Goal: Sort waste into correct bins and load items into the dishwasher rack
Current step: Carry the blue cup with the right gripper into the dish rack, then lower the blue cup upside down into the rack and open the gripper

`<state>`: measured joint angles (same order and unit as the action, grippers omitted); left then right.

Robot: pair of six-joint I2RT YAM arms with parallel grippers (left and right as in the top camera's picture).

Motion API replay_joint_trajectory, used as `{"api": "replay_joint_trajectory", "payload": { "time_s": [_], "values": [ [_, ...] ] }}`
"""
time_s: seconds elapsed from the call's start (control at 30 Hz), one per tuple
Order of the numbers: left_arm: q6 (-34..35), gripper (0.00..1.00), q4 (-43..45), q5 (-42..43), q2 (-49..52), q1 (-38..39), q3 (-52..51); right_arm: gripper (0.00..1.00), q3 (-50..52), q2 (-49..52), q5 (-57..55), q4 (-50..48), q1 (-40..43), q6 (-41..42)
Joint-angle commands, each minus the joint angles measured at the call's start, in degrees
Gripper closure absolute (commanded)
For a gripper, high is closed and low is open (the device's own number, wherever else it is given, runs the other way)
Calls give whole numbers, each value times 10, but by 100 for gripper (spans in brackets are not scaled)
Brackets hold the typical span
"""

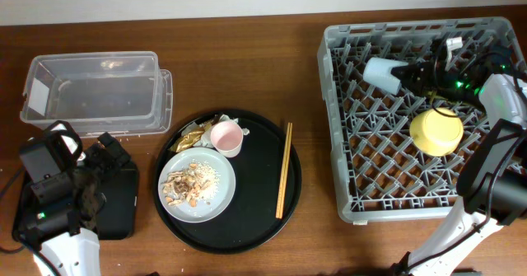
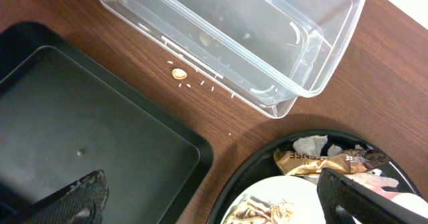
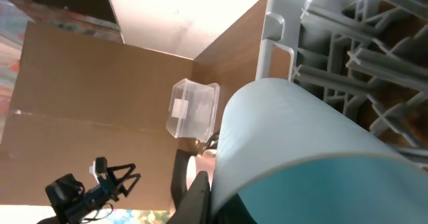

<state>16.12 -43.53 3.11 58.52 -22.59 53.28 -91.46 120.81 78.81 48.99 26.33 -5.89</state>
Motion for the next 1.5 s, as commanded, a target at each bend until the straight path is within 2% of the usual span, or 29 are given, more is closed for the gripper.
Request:
{"api": "replay_joint_trajectory", "payload": {
  "time_s": [0.0,0.17,0.27,0.37,0.5,0.63,0.8,0.9,0.97,1.03,1.13,1.2,1.23,1.33,1.47],
  "values": [
    [3,1,1,-4,-1,-2,8,94,7,-4,-13,4,-3,21],
    [3,1,1,-4,-1,-2,8,94,9,-2,-20,-2,-19,22],
    [3,1,1,-4,-1,-2,8,89,9,5,-76,30,-19,21],
    [3,1,1,-4,-1,-2,8,90,9,7,-144,56,-18,21],
    [3,1,1,-4,-1,-2,8,91,4,5,-152,57,-18,24],
    [3,1,1,-4,-1,-2,8,91,4,-23,-258,59,-12,86],
    [3,1,1,-4,-1,-2,8,91,4,-48,-310,85,13,111],
    [3,1,1,-4,-1,-2,8,83,4,-55,-330,98,16,111],
    [4,1,1,-4,-1,-2,8,81,4,-56,-327,97,15,108],
    [4,1,1,-4,-1,-2,8,85,4,-56,-306,97,13,99],
    [4,1,1,-4,-1,-2,8,92,4,-56,-165,101,13,65],
    [4,1,1,-4,-1,-2,8,92,4,-56,-19,96,13,31],
    [4,1,1,-4,-1,-2,8,92,4,-56,7,89,11,31],
    [3,1,1,-4,-1,-2,8,92,4,-54,15,35,-14,58],
    [4,1,1,-4,-1,-2,8,92,4,-31,-19,-70,-52,162]
  ]
}}
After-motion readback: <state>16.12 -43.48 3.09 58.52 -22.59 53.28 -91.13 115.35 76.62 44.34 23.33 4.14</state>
